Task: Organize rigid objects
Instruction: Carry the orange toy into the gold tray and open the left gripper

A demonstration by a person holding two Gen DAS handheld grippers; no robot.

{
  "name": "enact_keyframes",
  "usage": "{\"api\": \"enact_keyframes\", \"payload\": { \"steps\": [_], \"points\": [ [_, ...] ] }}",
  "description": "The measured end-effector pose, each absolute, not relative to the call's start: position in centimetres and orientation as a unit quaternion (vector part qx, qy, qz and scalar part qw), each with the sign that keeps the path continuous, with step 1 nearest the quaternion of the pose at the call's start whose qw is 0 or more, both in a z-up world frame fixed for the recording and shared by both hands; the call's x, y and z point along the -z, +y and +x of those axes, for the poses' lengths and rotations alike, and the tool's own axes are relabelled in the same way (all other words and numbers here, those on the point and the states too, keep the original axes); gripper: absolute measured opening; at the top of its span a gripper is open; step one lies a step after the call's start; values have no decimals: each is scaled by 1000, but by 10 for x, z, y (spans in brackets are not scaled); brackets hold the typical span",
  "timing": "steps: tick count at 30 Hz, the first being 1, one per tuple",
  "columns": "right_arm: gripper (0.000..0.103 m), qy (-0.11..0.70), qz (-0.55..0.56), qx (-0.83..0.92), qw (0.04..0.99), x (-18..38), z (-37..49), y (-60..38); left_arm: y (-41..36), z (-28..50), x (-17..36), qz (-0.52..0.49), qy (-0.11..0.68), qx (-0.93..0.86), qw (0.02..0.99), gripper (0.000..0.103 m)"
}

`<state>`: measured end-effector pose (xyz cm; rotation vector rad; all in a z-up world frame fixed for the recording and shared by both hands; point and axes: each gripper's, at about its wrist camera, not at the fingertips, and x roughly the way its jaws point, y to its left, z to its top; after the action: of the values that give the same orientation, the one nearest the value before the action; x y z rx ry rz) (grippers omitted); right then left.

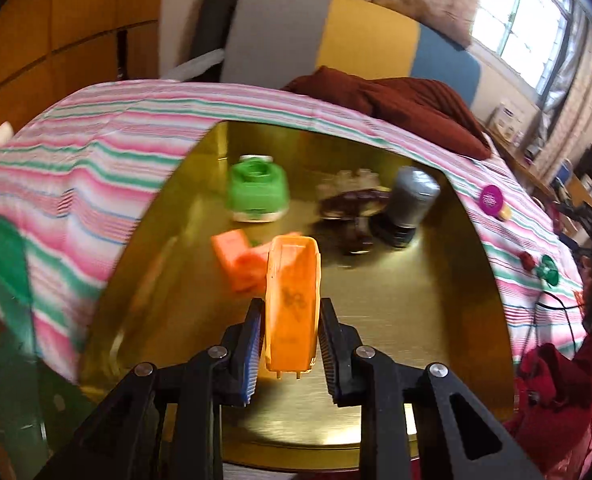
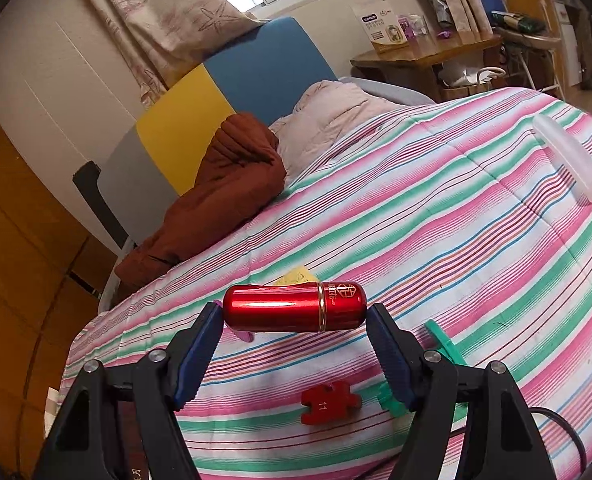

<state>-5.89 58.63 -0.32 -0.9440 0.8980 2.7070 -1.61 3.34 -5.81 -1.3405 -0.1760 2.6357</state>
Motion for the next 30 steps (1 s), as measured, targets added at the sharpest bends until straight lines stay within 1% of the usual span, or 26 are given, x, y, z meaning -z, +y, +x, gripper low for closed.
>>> {"api": "enact_keyframes", "payload": {
  "steps": [6,15,16,17,20,25,30],
  "points": [
    [74,280,-316,-904,73,2,-60,580,9,-20,74,-478,-63,-875,48,26],
    [74,209,-298,-930,50,-20,-59,543,-2,-27,86,-495,-50,-867,22,27],
    [74,210,-296,-931,43,-23,-60,539,-3,-27,86,-493,-53,-868,25,27],
    [74,211,-297,-931,33,-26,-60,533,-4,-26,85,-490,-55,-869,29,31],
    [74,200,-302,-932,2,-38,-62,511,-3,-23,81,-481,-60,-874,33,37],
    [74,162,-312,-934,-58,-47,-53,460,-6,-10,69,-454,-77,-887,23,38],
    [74,125,-341,-923,-124,-40,-41,397,-9,6,53,-423,-95,-901,27,39]
  ]
}}
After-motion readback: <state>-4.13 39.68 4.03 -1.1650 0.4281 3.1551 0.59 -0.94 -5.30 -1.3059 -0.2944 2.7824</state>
